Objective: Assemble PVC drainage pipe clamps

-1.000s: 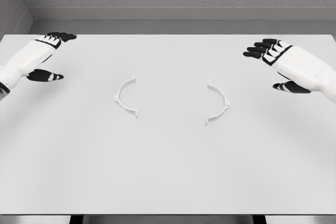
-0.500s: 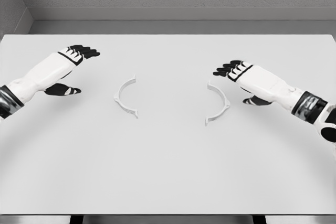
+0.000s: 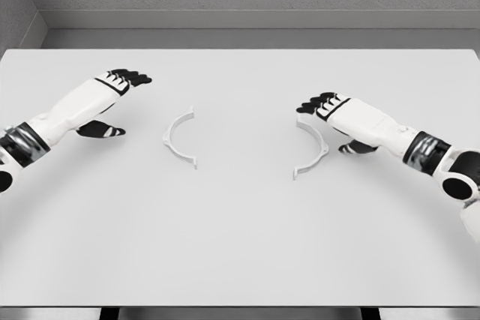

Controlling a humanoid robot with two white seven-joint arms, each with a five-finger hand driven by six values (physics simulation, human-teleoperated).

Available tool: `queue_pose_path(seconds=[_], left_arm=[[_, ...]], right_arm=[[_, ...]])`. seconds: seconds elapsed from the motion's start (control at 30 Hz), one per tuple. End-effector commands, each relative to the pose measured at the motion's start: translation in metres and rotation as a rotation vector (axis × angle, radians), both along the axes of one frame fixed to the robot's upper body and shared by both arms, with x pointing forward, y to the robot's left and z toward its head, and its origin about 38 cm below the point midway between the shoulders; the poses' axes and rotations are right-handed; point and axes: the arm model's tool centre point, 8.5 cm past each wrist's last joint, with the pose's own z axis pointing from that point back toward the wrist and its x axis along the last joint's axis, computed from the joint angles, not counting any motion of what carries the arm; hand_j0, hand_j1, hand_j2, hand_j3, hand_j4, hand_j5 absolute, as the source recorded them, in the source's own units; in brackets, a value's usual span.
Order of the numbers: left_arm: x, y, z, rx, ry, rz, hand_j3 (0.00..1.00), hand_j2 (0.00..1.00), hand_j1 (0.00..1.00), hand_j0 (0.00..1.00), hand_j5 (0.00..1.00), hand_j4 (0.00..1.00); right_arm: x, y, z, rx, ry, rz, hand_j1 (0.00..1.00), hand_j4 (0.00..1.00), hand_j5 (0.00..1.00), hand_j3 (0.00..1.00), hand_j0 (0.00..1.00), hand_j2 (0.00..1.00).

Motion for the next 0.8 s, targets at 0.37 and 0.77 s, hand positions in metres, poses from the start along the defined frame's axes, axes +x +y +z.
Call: queue_pose_path(seconds=[0.37, 0.77], left_arm=[[-0.003, -0.028, -0.011, -0.022, 0.016, -0.053, 1.0, 1.0, 1.0, 1.0, 1.0, 1.0], [0.001, -0.028, -0.018, -0.018, 0.032, -0.041, 1.0, 1.0, 1.0, 1.0, 1.0, 1.0]], right_arm=[[0.006, 0.006, -0.005, 0.018, 0.017, -0.007, 1.0, 1.0, 1.0, 1.0, 1.0, 1.0], [0.006, 0.022, -0.01, 0.022, 0.029, 0.022, 1.0, 1.0, 1.0, 1.0, 1.0, 1.0]])
